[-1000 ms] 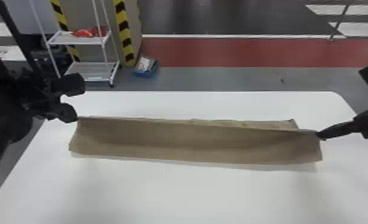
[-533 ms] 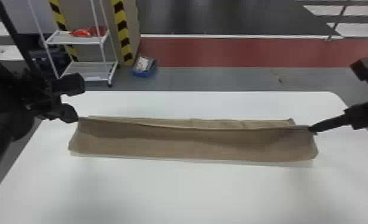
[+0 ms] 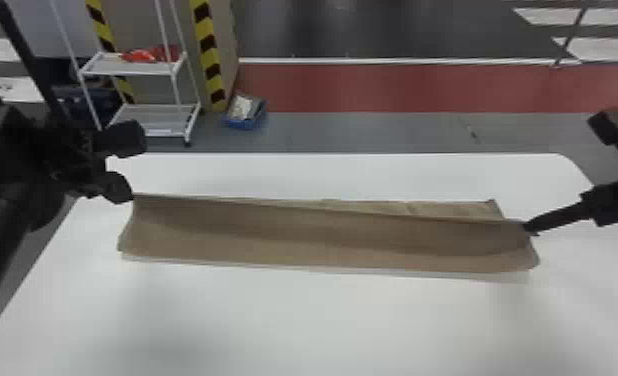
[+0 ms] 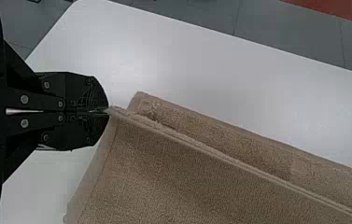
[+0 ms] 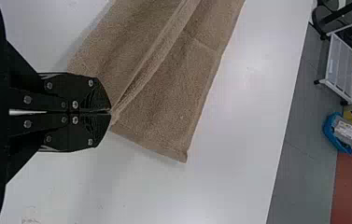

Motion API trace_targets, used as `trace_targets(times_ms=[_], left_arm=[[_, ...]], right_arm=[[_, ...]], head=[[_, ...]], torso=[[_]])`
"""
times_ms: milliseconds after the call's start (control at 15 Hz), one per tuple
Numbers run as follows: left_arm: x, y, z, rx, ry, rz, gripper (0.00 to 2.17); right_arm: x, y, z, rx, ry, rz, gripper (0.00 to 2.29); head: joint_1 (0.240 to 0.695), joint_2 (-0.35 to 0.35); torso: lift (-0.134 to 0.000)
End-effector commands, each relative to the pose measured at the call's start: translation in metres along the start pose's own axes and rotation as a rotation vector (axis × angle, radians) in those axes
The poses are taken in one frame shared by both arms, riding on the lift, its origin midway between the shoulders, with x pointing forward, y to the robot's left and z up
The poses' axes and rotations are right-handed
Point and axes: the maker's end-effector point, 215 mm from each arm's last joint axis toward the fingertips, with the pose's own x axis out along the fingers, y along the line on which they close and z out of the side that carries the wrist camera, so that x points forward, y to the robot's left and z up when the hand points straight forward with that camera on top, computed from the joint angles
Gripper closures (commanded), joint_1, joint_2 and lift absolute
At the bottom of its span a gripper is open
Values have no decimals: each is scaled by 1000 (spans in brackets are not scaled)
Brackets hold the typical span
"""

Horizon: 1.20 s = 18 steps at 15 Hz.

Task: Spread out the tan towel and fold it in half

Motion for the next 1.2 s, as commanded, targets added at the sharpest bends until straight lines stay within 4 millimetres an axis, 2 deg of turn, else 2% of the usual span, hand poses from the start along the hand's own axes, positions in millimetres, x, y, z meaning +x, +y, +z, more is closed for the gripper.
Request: trace_targets(times_ms=[0, 400, 867, 1133], left_arm=[[-2, 3, 0, -3, -1, 4, 1325], [1, 2, -4, -6, 9, 9, 1325], [4, 2, -12, -14, 24, 14, 1325], [7, 3, -9, -16, 21, 23, 1325]], right_arm=[[1, 3, 6, 5, -15, 10, 1615], [3, 8, 24, -48, -23, 2, 1615], [4, -3, 25, -95, 9, -23, 1615], [2, -5, 31, -113, 10, -31, 1615]], head=[[695, 16], [695, 29], [695, 33], [695, 33]], torso=[[-124], [-124], [-124], [-124]])
